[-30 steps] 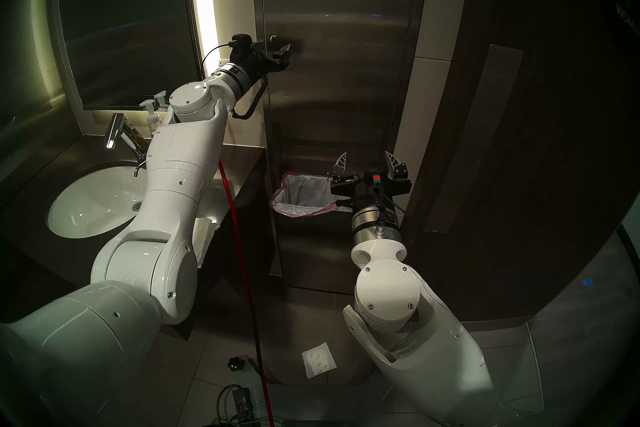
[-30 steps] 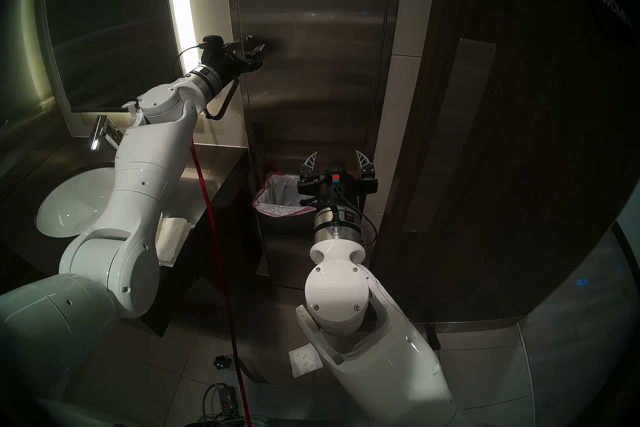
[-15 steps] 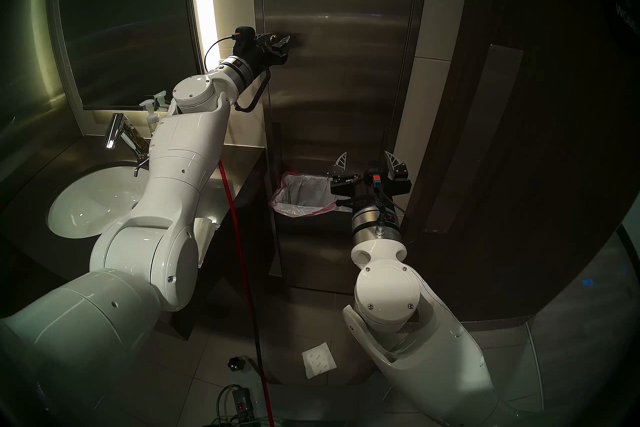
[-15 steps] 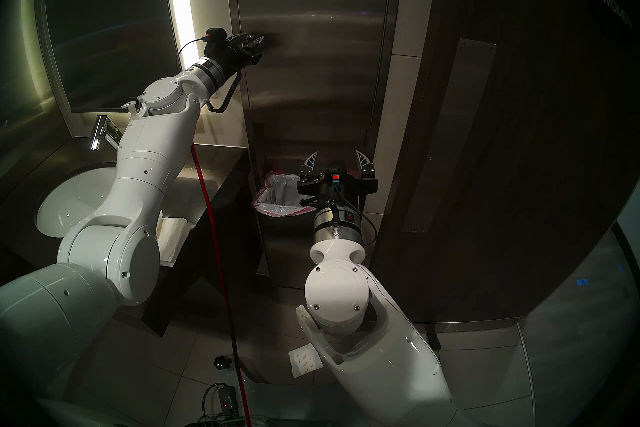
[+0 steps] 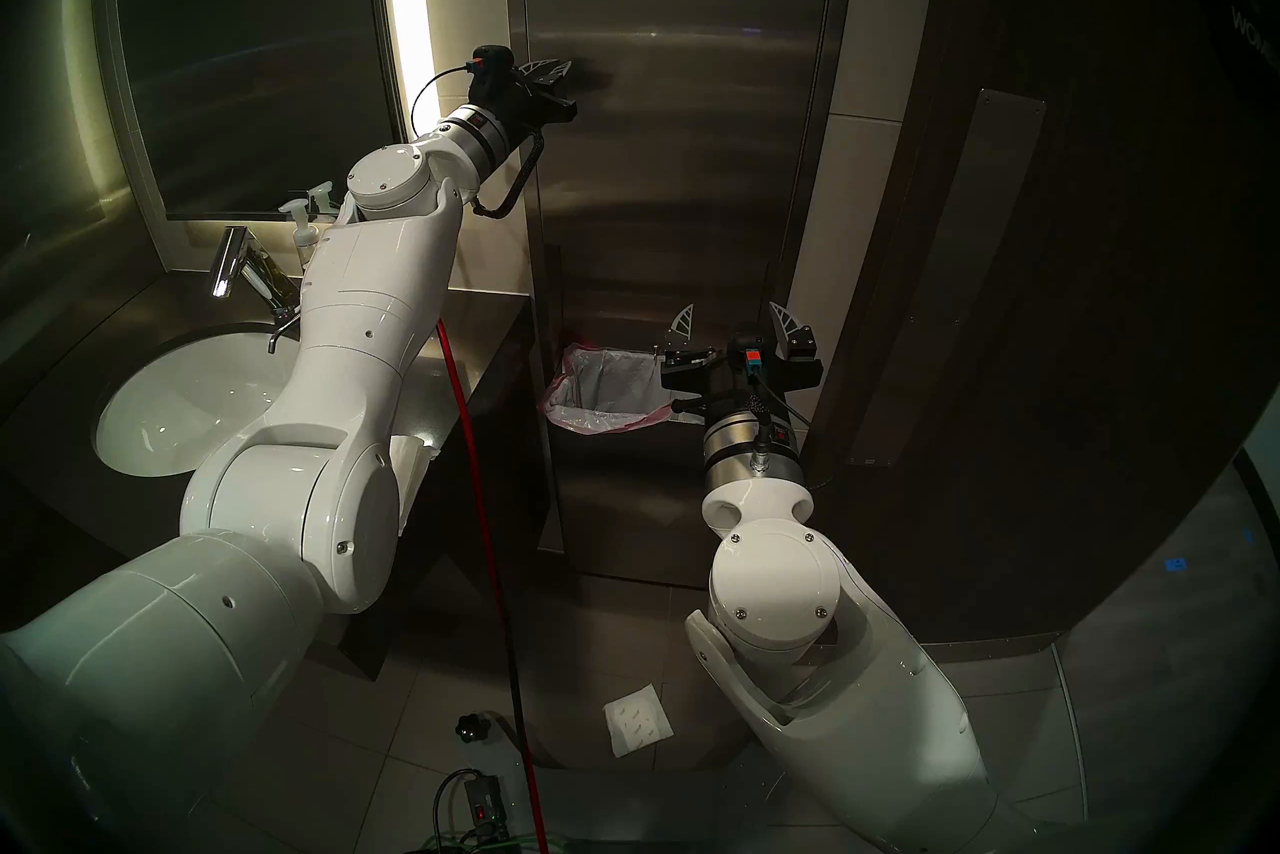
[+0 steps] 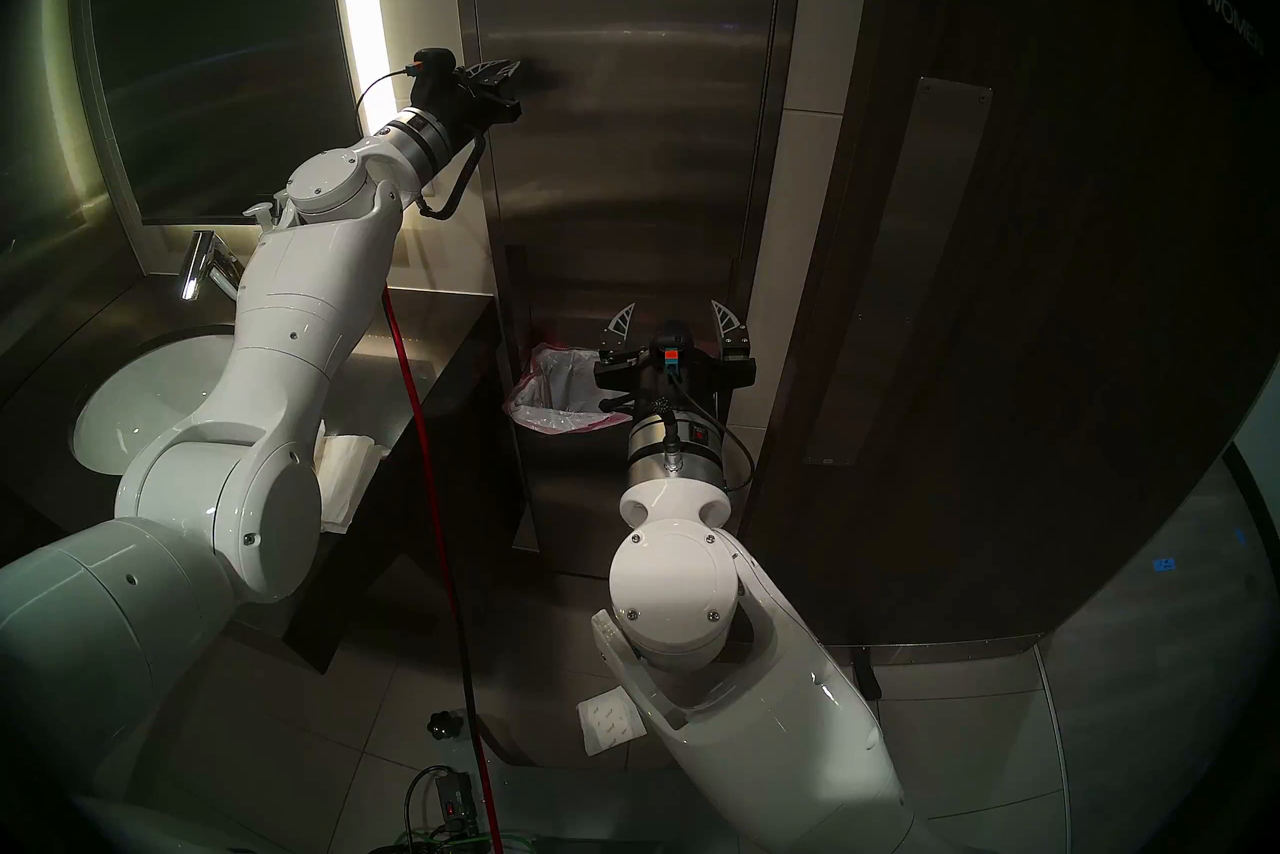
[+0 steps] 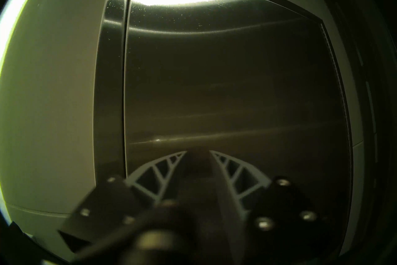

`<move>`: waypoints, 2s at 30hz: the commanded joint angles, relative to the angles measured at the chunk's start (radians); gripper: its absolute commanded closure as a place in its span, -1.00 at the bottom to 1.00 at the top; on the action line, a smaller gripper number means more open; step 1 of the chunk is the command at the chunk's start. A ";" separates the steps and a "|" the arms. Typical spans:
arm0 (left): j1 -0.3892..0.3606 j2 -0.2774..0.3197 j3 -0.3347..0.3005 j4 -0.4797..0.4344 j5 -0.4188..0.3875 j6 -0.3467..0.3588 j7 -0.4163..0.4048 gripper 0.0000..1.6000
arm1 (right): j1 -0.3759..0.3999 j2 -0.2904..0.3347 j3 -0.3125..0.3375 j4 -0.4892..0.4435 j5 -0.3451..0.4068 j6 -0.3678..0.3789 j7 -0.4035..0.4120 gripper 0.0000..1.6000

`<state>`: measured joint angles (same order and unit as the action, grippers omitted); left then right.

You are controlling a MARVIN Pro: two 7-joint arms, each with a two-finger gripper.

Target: Twist key and close towel dispenser

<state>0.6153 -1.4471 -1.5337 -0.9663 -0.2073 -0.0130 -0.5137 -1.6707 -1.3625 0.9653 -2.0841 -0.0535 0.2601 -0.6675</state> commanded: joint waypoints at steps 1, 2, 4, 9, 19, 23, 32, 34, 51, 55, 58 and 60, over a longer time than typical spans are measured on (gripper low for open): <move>-0.031 0.006 -0.006 -0.004 0.003 -0.011 0.004 -1.00 | 0.009 0.000 -0.002 -0.016 -0.006 0.000 0.002 -1.00; -0.031 0.007 -0.007 -0.004 0.003 -0.011 0.005 -1.00 | 0.009 0.000 -0.002 -0.016 -0.006 0.000 0.002 -1.00; -0.030 0.007 -0.008 -0.005 0.004 -0.008 0.007 -1.00 | 0.009 0.000 -0.002 -0.016 -0.006 0.000 0.002 -1.00; -0.026 0.007 -0.012 -0.007 -0.003 0.012 0.000 -0.91 | 0.009 0.000 -0.002 -0.016 -0.006 0.000 0.002 -1.00; -0.009 0.004 -0.016 -0.024 -0.007 0.061 0.001 -0.98 | 0.009 0.001 -0.002 -0.016 -0.006 0.000 0.002 -1.00; -0.013 0.004 -0.012 -0.023 -0.001 0.071 0.004 -0.74 | 0.009 0.000 -0.002 -0.016 -0.006 0.000 0.002 -1.00; -0.013 0.000 -0.014 -0.024 -0.003 0.089 0.011 0.90 | 0.009 0.001 -0.003 -0.016 -0.006 0.000 0.002 -1.00; -0.011 0.001 -0.013 -0.026 -0.003 0.091 0.011 1.00 | 0.009 0.001 -0.003 -0.016 -0.005 0.000 0.002 -1.00; -0.052 -0.117 -0.250 0.034 -0.280 0.305 0.156 1.00 | 0.009 -0.001 -0.002 -0.014 -0.005 -0.002 0.001 -1.00; -0.067 -0.107 -0.286 0.066 -0.379 0.315 0.200 1.00 | 0.009 -0.001 -0.002 -0.013 -0.004 -0.002 0.001 -1.00; -0.068 -0.111 -0.330 0.081 -0.435 0.328 0.224 1.00 | 0.009 -0.001 -0.002 -0.013 -0.004 -0.002 0.000 -1.00; -0.068 -0.123 -0.376 0.078 -0.447 0.324 0.249 1.00 | 0.009 -0.001 -0.002 -0.013 -0.004 -0.002 0.000 -1.00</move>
<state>0.5916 -1.5734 -1.7671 -0.9086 -0.5735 0.3233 -0.3766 -1.6702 -1.3626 0.9648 -2.0842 -0.0533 0.2596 -0.6687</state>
